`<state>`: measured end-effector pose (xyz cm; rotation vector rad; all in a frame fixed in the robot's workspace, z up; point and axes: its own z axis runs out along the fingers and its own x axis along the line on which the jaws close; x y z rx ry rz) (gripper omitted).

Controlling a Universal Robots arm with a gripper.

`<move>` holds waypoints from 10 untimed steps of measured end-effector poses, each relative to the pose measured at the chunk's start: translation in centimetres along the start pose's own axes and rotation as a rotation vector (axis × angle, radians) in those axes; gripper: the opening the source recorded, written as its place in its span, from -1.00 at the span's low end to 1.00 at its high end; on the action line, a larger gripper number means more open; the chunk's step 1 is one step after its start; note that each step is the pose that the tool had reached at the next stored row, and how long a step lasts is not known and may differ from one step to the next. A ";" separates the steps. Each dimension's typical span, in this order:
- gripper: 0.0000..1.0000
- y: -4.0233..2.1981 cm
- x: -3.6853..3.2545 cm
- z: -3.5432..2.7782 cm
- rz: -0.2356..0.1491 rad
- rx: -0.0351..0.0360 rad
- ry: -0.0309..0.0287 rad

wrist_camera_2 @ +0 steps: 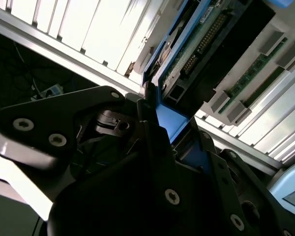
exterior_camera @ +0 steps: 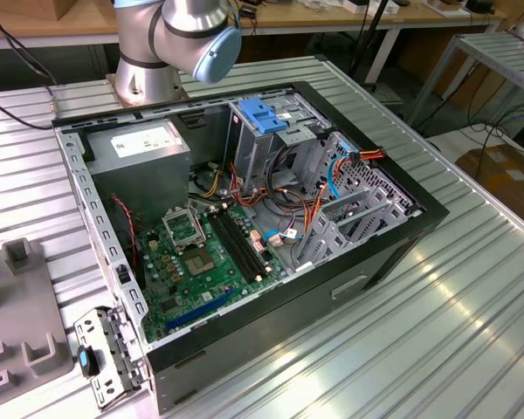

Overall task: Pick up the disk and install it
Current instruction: 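Pick up the disk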

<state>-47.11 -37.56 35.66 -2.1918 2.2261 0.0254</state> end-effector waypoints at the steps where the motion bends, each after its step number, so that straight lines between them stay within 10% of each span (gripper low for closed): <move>1: -0.26 0.00 0.00 -0.19 0.000 -0.0001 0.0001; 10: -0.26 0.00 -0.01 -0.43 0.000 0.0000 0.0000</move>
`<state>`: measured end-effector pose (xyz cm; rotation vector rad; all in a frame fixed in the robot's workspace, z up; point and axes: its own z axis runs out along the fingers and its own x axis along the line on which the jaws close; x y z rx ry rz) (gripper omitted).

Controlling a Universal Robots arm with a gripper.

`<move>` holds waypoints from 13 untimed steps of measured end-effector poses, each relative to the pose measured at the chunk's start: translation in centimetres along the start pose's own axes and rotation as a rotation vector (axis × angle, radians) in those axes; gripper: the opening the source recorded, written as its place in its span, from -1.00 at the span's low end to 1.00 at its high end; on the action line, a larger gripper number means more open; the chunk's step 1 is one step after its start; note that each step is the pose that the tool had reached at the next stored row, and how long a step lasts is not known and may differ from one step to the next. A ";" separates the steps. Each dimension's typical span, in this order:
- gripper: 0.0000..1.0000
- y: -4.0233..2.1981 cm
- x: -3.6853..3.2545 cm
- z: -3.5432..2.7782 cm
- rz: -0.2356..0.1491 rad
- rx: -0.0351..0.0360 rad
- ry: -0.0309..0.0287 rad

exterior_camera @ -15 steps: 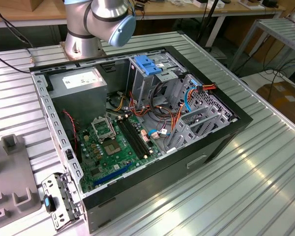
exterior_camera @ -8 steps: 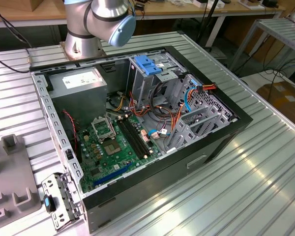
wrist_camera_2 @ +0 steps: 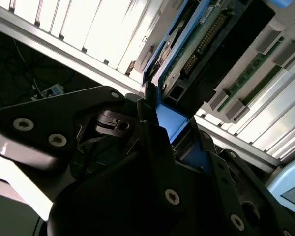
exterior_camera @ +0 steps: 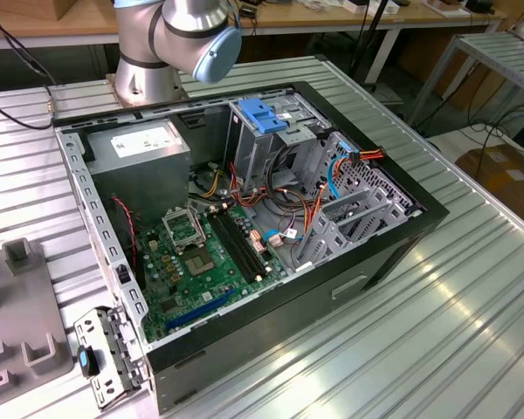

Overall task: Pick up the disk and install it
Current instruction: 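Pick up the disk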

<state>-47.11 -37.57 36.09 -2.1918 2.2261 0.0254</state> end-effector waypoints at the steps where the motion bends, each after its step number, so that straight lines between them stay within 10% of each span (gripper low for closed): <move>1: -0.26 0.00 0.00 0.00 0.000 0.0000 0.0001; 13: -0.26 0.00 -0.01 -0.97 0.000 -0.0001 -0.0004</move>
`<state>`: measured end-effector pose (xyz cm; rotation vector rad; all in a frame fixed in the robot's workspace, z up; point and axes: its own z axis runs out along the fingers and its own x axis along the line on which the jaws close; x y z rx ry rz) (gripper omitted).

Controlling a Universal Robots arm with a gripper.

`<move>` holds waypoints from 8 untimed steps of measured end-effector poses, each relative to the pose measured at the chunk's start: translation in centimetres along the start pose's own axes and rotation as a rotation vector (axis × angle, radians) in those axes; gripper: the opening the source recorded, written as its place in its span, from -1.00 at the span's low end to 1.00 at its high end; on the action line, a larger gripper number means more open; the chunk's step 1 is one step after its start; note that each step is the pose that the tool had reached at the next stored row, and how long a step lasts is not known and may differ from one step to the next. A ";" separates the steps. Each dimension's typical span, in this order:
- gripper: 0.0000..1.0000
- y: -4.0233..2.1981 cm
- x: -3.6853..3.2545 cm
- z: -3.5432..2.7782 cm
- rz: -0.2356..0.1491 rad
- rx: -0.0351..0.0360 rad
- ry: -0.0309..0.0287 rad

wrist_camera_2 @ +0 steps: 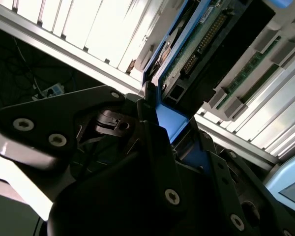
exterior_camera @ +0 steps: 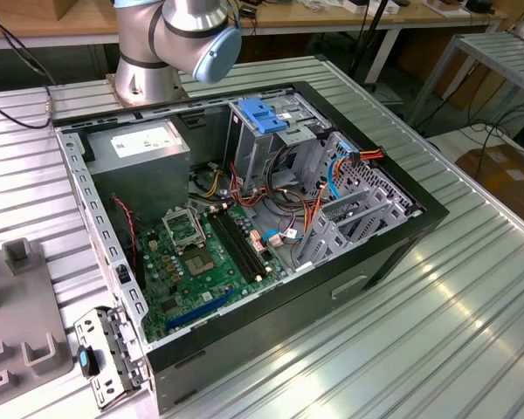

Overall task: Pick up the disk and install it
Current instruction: 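Pick up the disk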

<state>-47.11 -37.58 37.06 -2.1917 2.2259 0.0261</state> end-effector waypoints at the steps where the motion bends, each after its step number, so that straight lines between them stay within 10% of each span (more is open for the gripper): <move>1: -0.26 0.00 0.00 -0.14 0.000 0.0000 0.0000; 8: -0.26 -0.03 -0.05 -2.09 0.000 -0.0003 0.0000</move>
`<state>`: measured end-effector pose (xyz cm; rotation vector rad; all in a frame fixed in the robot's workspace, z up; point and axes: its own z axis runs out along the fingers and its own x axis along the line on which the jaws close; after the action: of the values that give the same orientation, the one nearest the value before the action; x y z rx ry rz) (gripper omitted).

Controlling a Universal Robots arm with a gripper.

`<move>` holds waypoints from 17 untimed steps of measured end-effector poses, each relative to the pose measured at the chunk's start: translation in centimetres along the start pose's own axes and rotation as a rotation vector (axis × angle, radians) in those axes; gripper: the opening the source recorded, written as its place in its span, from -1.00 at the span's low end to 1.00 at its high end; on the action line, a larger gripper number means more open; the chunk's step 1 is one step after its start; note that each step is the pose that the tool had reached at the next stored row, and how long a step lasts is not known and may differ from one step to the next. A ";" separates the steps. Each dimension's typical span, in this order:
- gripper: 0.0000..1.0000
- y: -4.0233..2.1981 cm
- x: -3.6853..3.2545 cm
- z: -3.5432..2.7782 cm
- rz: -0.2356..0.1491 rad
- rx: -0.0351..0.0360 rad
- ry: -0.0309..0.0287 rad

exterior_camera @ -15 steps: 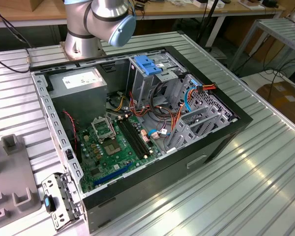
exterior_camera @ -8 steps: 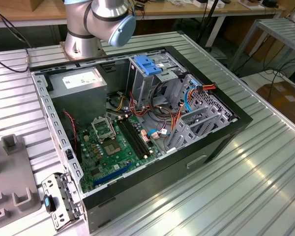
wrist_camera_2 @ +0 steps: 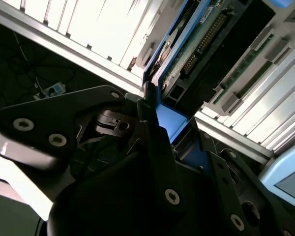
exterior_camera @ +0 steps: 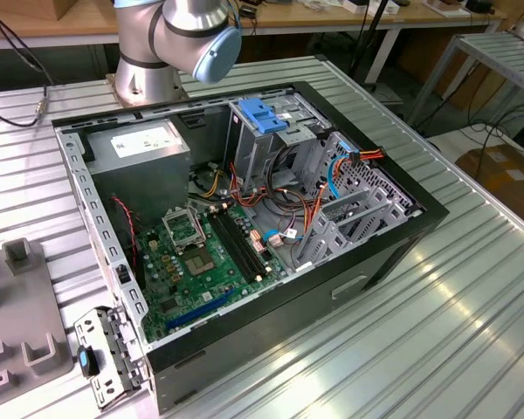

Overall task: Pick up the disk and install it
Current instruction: 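Pick up the disk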

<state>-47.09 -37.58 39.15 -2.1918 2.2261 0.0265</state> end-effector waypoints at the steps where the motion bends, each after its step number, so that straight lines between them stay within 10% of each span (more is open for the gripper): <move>1: -0.26 -0.01 -0.01 -0.36 0.000 -0.0001 0.0000; 10: -0.26 -0.08 -0.10 -3.91 0.000 -0.0016 0.0000; 17: -0.26 -0.12 -0.11 -4.51 0.000 -0.0025 0.0000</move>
<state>-46.96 -37.58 43.65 -2.1930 2.2273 0.0292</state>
